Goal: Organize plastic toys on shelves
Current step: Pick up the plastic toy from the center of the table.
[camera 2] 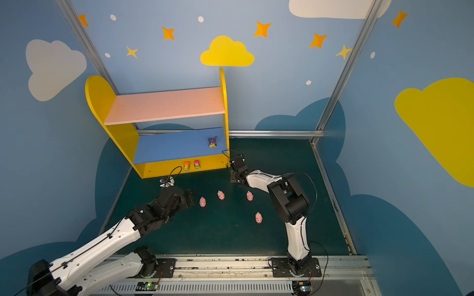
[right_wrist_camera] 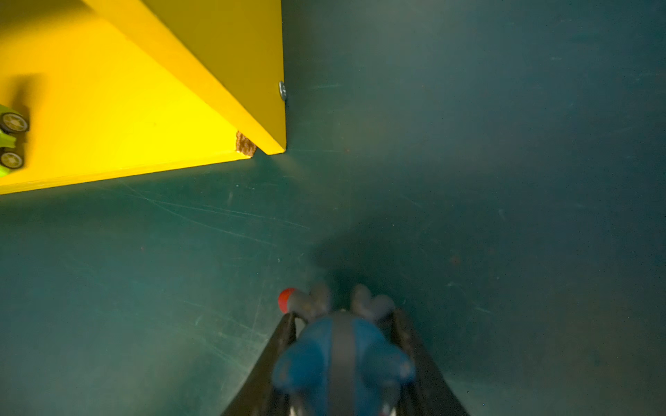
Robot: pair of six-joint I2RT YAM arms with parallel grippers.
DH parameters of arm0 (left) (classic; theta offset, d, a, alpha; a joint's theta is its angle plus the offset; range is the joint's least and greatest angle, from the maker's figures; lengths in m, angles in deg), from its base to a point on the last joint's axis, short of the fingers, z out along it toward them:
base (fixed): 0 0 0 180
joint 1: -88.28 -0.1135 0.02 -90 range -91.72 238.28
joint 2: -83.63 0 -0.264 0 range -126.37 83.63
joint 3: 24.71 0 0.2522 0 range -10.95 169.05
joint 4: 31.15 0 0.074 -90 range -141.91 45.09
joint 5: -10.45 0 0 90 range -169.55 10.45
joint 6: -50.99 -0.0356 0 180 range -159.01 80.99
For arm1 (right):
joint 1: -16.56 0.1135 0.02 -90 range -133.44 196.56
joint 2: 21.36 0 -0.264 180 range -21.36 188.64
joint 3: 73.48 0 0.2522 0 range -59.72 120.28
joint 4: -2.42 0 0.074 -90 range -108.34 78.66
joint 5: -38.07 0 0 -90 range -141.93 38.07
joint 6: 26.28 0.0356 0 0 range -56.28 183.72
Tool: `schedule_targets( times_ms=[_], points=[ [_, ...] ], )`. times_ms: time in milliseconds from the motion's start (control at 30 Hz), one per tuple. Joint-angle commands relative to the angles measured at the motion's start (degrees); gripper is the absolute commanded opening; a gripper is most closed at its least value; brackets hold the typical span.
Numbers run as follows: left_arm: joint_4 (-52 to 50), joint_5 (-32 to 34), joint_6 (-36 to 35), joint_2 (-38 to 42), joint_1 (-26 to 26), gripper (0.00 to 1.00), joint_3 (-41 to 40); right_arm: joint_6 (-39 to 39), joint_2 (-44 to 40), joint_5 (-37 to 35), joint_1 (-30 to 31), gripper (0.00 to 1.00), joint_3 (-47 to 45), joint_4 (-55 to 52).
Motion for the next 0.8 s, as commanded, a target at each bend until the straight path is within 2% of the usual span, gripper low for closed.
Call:
schedule_targets(
  times_ms=[0,267,467,767],
  points=[
    [-2.76,1.52,0.73,1.93,-0.2,1.0,-1.09,-0.52,-3.24,-1.41,1.57,0.29,-0.7,-3.62],
    [-5.67,1.4,2.39,9.15,-0.21,1.0,-3.28,-1.69,-9.39,-2.87,7.27,0.27,0.88,-6.6],
    [-9.13,1.42,4.56,15.73,-0.2,1.0,-4.91,-4.1,-11.85,-3.47,12.33,0.26,6.17,-9.1],
    [-13.52,3.03,6.16,22.05,-0.18,1.0,-5.36,-8.71,-6.28,-4.28,16.27,0.25,21.68,-12.37]
  ],
)
